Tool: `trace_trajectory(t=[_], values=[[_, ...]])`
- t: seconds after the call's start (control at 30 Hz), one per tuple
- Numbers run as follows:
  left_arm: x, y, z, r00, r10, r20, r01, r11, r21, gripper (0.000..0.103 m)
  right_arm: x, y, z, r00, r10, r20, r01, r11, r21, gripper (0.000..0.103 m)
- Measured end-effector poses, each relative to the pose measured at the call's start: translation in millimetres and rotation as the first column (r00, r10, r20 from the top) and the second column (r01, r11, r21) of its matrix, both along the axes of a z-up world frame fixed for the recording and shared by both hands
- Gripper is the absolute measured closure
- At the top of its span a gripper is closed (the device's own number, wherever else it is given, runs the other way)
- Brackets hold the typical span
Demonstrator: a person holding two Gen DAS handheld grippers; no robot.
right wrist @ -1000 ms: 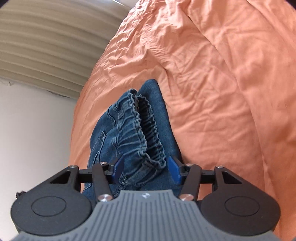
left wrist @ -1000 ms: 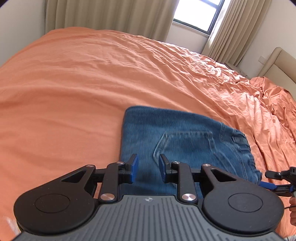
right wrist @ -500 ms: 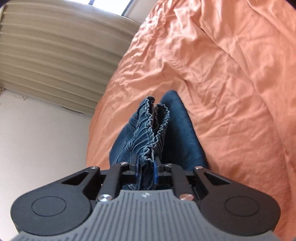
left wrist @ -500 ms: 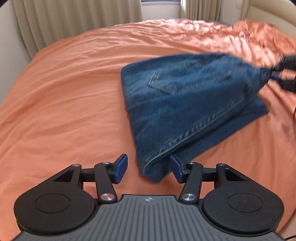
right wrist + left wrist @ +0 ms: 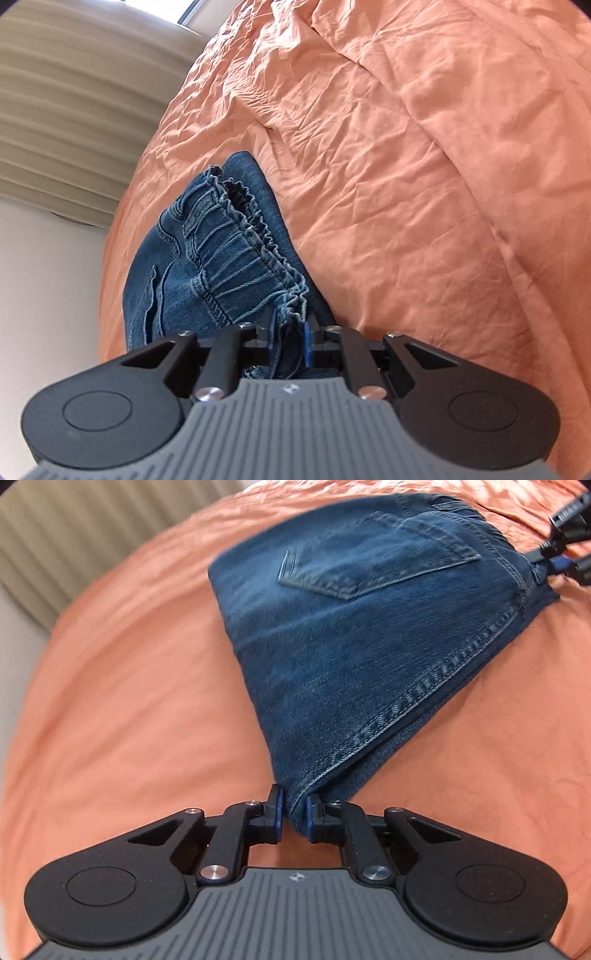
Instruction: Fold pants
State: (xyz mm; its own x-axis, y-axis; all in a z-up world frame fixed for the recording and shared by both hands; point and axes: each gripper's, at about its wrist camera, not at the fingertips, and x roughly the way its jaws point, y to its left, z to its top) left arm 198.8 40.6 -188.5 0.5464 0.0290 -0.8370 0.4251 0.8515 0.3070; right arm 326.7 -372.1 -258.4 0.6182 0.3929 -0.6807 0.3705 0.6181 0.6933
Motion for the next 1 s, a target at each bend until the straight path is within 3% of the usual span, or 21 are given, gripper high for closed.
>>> trace_trajectory(t=[0.1,0.33,0.4,0.43,0.5,0.53,0.67,0.73,0.83,1.0], values=[[2.7,2.5,-1.7,1.000,0.016,-0.018,-0.017,1.000,-0.017,0.091,0.4,-0.7,-5.7,1.000,-0.016,-0.011,0.016,1.000,0.009,0.096],[5.8,17.0,15.6,0.991,0.073,-0.110,-0.082,0.993,-0.080,0.091,5.5,7.7,8.7,1.000,0.012,-0.026,-0.014,0.997,-0.078,0.095],[4.3,21.0,14.9,0.982,0.107,-0.157,-0.117,0.992,-0.054,0.091,2.2,7.5,13.8,0.999,0.018,-0.038,-0.021,0.996,-0.092,0.093],[1.5,23.5,17.2,0.983,0.112,-0.145,-0.120,0.992,-0.046,0.091,1.1,7.3,16.3,0.999,0.022,-0.043,-0.026,0.994,-0.103,0.090],[-4.0,31.7,27.1,0.982,0.142,-0.124,-0.149,0.988,-0.049,0.090,-2.7,8.0,23.1,0.997,0.027,-0.075,-0.040,0.984,-0.176,0.070],[-5.6,36.2,32.8,0.980,0.162,-0.118,-0.170,0.983,-0.063,0.089,-5.7,5.7,23.9,0.996,0.034,-0.078,-0.047,0.983,-0.179,0.064],[-7.2,50.9,60.1,0.973,0.209,-0.100,-0.221,0.967,-0.129,0.083,-17.1,-3.6,32.9,0.995,0.054,-0.082,-0.066,0.985,-0.157,0.065],[-8.6,51.7,75.8,0.977,0.202,-0.064,-0.209,0.968,-0.141,0.073,-20.1,-4.3,46.1,0.995,0.083,-0.055,-0.093,0.976,-0.199,0.065],[-6.9,50.2,97.7,0.980,0.198,-0.017,-0.198,0.968,-0.153,0.060,-21.4,-9.3,64.7,0.991,0.137,0.008,-0.133,0.973,-0.189,0.065],[14.9,40.6,119.3,0.980,0.199,0.022,-0.191,0.961,-0.201,0.048,-11.7,-4.9,92.2,0.968,0.244,0.064,-0.224,0.948,-0.226,0.055]])
